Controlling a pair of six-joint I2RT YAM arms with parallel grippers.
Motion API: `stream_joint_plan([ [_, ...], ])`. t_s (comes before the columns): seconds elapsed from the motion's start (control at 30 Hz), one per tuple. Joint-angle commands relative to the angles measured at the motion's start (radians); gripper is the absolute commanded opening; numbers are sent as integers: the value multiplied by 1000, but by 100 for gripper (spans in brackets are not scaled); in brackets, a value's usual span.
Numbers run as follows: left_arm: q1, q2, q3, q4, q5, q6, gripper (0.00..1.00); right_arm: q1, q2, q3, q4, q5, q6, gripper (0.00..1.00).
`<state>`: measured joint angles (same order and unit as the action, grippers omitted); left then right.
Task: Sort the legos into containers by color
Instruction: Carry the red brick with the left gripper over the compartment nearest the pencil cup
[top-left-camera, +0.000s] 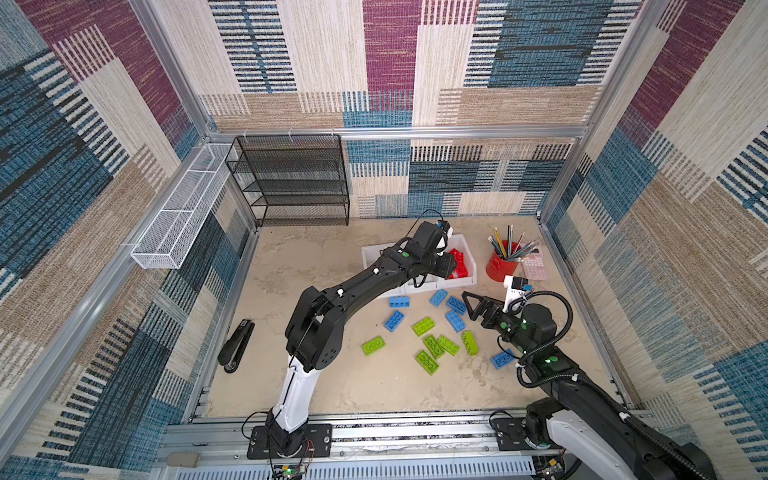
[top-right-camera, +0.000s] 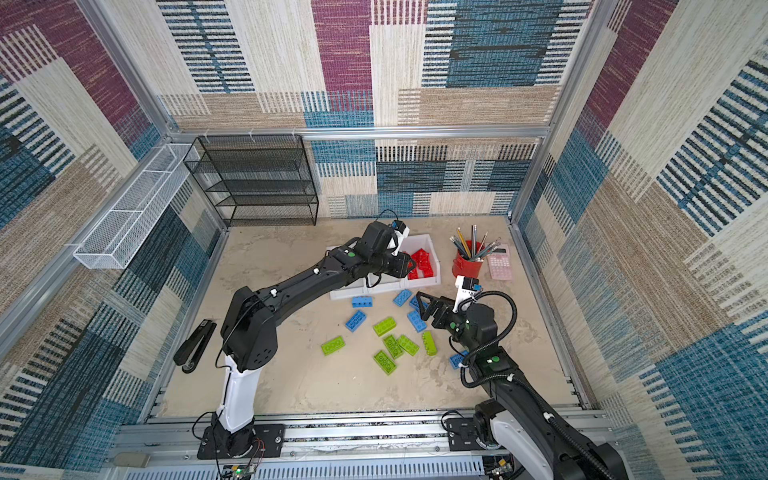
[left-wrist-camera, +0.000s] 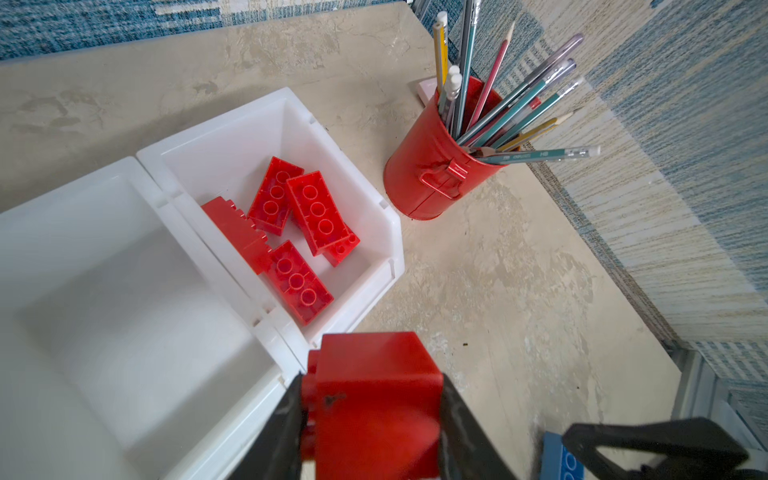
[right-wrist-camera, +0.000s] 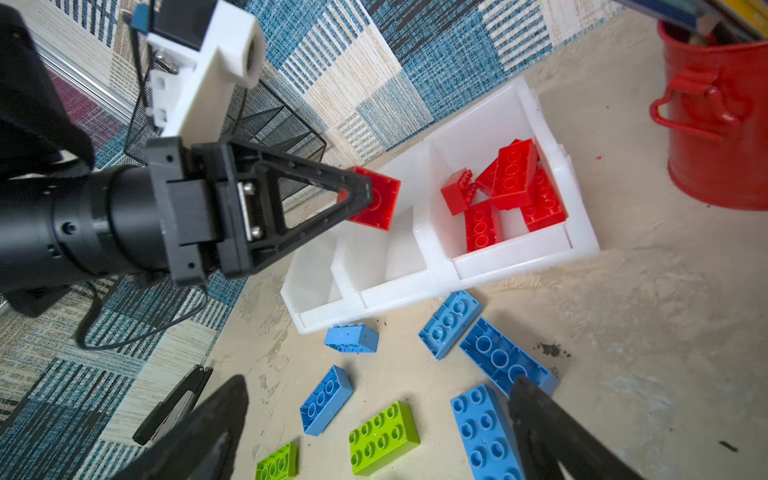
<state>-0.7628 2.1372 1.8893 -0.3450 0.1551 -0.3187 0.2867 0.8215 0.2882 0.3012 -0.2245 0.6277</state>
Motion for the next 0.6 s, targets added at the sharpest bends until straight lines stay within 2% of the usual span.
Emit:
stream_joint_plan([
  [0.0, 15, 73, 88, -35, 44, 25, 32, 0, -11, -4, 45, 22, 12, 99],
  [0.23, 52, 234, 270, -78, 124, -15, 32, 0, -17, -23, 64, 17, 23, 99],
  [0.57, 69, 385, 474, -153, 147, -17, 36, 1, -4, -53, 119, -13, 25, 99],
])
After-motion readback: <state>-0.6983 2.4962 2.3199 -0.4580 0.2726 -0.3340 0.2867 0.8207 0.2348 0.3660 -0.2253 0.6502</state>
